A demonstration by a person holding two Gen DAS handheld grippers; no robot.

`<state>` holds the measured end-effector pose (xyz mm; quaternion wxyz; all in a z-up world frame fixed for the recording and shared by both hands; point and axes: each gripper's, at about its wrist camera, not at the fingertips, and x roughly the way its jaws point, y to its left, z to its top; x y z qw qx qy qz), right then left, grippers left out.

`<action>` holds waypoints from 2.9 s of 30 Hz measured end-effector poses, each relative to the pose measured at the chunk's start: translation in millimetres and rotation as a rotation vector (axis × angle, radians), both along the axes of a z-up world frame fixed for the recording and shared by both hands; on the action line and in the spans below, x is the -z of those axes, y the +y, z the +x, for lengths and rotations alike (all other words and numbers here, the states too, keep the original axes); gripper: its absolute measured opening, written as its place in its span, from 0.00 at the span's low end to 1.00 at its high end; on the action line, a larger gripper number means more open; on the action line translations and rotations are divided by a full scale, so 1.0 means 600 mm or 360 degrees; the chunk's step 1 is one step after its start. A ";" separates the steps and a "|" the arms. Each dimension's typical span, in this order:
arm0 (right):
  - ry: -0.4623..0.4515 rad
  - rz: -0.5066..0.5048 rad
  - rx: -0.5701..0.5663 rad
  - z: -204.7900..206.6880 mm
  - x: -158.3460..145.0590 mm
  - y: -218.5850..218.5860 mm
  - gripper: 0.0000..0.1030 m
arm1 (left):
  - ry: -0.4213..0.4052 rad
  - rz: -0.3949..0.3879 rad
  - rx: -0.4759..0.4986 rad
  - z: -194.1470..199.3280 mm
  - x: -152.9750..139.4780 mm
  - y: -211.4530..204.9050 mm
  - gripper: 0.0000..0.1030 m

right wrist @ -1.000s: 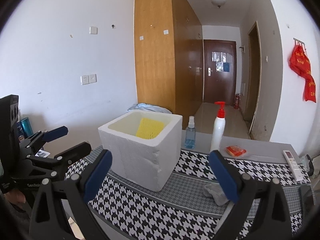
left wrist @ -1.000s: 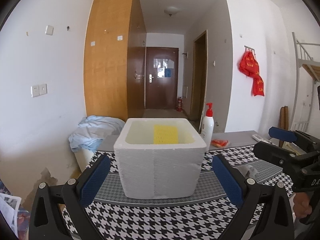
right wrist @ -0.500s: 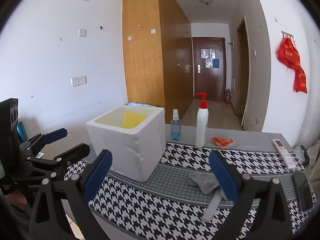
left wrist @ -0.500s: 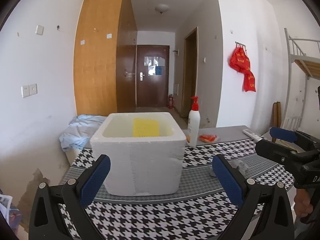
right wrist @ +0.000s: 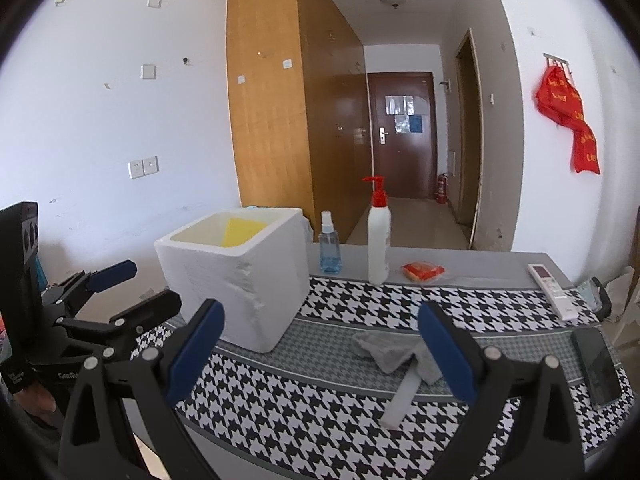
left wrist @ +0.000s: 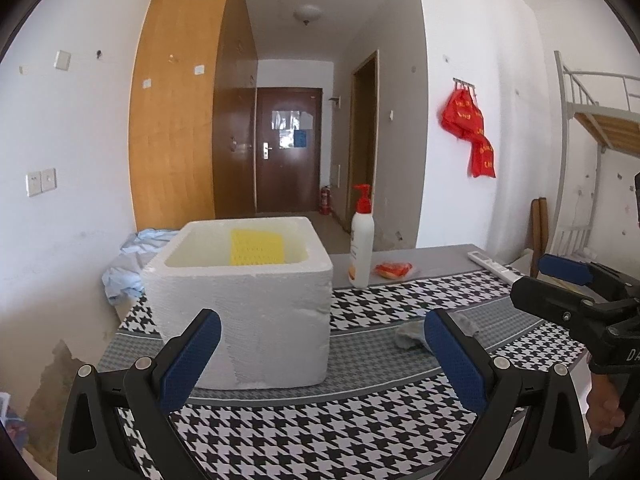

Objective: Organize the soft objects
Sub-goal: 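Move both tools toward the grey cloth and white foam stick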

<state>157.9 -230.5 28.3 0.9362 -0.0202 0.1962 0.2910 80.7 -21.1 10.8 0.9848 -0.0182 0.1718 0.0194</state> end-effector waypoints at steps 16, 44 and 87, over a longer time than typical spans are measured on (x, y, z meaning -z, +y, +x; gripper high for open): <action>0.0054 -0.0015 0.0138 0.004 0.024 -0.049 0.96 | 0.0067 -0.0042 0.0123 0.026 0.026 -0.038 0.99; 0.0109 -0.0045 0.0239 0.008 0.045 -0.097 0.96 | 0.0150 -0.0032 0.0231 0.048 0.043 -0.091 0.99; 0.0330 -0.0152 0.0262 0.120 0.116 -0.097 0.96 | 0.0356 -0.0027 0.0172 0.147 0.099 -0.109 0.99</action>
